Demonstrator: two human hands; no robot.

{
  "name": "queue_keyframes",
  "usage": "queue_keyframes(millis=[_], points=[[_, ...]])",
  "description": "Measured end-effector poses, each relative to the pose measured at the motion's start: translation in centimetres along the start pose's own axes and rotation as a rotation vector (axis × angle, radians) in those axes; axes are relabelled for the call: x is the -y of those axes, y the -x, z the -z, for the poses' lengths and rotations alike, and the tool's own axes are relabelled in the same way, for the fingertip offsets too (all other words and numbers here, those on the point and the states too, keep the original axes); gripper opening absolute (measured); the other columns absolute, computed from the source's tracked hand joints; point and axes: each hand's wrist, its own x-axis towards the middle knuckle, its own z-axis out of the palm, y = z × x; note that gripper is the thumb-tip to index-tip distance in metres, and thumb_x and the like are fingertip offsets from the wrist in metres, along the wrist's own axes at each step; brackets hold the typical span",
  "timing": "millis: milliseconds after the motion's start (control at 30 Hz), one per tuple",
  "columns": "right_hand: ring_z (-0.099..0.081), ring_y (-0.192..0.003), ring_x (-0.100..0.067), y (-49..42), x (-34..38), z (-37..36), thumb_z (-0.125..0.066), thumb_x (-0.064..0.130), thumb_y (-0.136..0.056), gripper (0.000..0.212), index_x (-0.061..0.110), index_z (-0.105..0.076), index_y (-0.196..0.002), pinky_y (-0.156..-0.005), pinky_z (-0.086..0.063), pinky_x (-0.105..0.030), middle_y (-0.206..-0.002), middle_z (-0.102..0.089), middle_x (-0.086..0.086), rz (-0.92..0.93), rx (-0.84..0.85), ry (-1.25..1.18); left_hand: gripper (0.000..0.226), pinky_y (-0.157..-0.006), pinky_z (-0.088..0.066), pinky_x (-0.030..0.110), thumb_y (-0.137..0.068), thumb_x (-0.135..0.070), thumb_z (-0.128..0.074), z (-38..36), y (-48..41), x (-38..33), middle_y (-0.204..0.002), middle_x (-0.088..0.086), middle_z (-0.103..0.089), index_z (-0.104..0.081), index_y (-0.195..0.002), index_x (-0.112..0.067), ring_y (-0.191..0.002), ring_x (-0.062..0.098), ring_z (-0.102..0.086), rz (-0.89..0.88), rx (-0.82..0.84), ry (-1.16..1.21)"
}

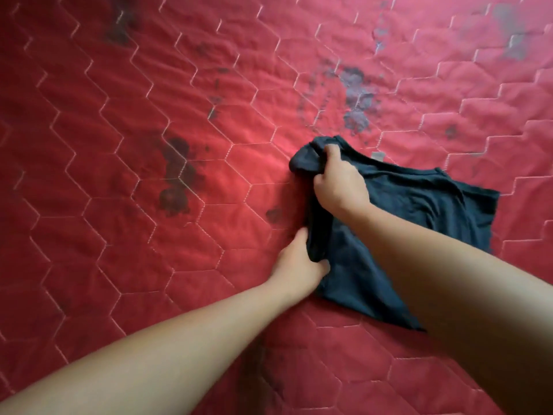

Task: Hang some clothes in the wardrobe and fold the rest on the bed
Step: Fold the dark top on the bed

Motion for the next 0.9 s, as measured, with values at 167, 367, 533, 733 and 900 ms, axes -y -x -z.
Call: queue_keyframes(millis=[167,367,533,733,900], points=[[-0.059,-0.101,-0.032,3.2,-9.6,8.9,-0.05,0.016,-0.088,0.044,0.017,-0.047,-0.132,-0.079,-0.036,-0.032,-0.099,-0.059,-0.007,-0.277,-0.108,-0.294,0.078,-0.098,-0.05,0.031,-0.078,-0.023,-0.067,-8.5,2.7,-6.4,-0.126,-0.001,-0.067,-0.034,-0.147,-0.043,-0.117,0.022,-0.061,-0.101,0.148,-0.015],[-0.056,-0.118,-0.039,5.3,-21.8,15.0,-0.054,0.025,-0.092,0.039,0.01,-0.05,-0.128,-0.092,-0.042,-0.037,-0.125,-0.06,-0.022,-0.541,-0.09,-0.225,0.095,-0.108,-0.044,0.04,-0.084,-0.056,-0.065,-20.4,3.2,-11.3,-0.146,0.01,-0.051,-0.013,-0.159,-0.028,-0.134,0.032,-0.05,-0.083,0.349,-0.254],[-0.046,-0.134,-0.041,5.6,-26.0,12.2,-0.07,0.045,-0.088,0.079,0.011,-0.032,-0.147,-0.111,-0.039,-0.043,-0.145,-0.045,-0.023,-0.687,0.053,-0.307,0.089,-0.11,-0.032,0.05,-0.082,-0.059,-0.066,-19.9,1.0,-8.4,-0.15,0.005,-0.023,-0.018,-0.154,-0.038,-0.139,0.03,-0.03,-0.05,-0.207,-0.566],[-0.037,-0.134,-0.039,4.6,-25.0,10.9,-0.068,0.026,-0.08,0.078,0.021,-0.027,-0.147,-0.105,-0.038,-0.052,-0.145,-0.037,-0.016,-0.443,-0.098,0.134,0.076,-0.099,-0.05,0.039,-0.077,-0.017,-0.075,-17.0,0.5,-2.5,-0.121,0.002,-0.063,-0.035,-0.14,-0.027,-0.112,0.029,-0.062,0.191,-0.129,-0.106],[-0.006,-0.156,-0.028,0.7,-21.7,10.7,-0.06,0.024,-0.084,0.094,0.031,-0.007,-0.161,-0.122,-0.007,-0.062,-0.167,-0.015,-0.005,-0.049,0.227,0.334,0.028,-0.084,-0.055,0.038,-0.072,-0.019,-0.067,-15.0,-0.3,-2.3,-0.092,-0.006,-0.068,-0.057,-0.098,-0.023,-0.09,0.021,-0.066,0.142,-0.102,-0.126]])
